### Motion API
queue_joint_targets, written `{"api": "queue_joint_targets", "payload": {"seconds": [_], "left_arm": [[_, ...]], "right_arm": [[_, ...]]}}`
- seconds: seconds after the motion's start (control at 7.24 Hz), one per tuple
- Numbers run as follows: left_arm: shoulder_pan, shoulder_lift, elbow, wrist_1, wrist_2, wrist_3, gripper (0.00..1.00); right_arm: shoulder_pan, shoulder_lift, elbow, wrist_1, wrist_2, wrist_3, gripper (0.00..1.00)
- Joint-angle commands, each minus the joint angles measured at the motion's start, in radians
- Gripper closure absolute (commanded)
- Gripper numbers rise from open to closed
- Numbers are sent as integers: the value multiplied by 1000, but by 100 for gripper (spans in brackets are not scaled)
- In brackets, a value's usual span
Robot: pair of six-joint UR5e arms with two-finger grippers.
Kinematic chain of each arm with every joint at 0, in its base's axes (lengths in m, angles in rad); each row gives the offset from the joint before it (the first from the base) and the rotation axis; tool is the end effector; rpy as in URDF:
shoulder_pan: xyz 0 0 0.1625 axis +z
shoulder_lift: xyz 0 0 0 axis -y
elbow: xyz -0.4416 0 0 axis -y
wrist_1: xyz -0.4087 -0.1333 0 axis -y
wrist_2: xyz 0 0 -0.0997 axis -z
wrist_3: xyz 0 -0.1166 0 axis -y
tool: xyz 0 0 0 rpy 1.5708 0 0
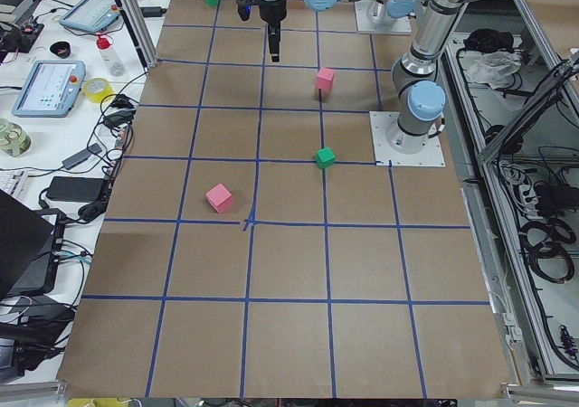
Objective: Align button upright
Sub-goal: 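Move the right gripper over the pink bin above the yellow-capped button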
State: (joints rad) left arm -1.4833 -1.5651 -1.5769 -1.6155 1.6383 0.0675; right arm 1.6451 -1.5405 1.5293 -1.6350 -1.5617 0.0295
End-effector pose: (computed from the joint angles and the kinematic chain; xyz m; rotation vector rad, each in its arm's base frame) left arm -0.0812 -0.5096 0.4832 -0.0284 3.0767 0.0772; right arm 0.1734 -0.5188 0.4997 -0.0706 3.1256 -0.1170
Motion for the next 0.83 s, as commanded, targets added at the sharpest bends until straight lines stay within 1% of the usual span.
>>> {"api": "queue_joint_targets", "payload": {"seconds": [0.0, 0.14, 0.41, 0.69], "left_arm": [[0, -3, 0, -1, 0, 0, 0], [0, -3, 0, 0, 0, 0, 0], [0, -3, 0, 0, 0, 0, 0], [0, -4, 0, 0, 0, 0, 0]], "right_arm": [[-1, 0, 0, -6, 3, 6, 0], [-7, 2, 0, -5, 2, 4, 0], [-28, 11, 2, -8, 41, -5, 0], [-155, 22, 12, 0, 72, -44, 0]]}}
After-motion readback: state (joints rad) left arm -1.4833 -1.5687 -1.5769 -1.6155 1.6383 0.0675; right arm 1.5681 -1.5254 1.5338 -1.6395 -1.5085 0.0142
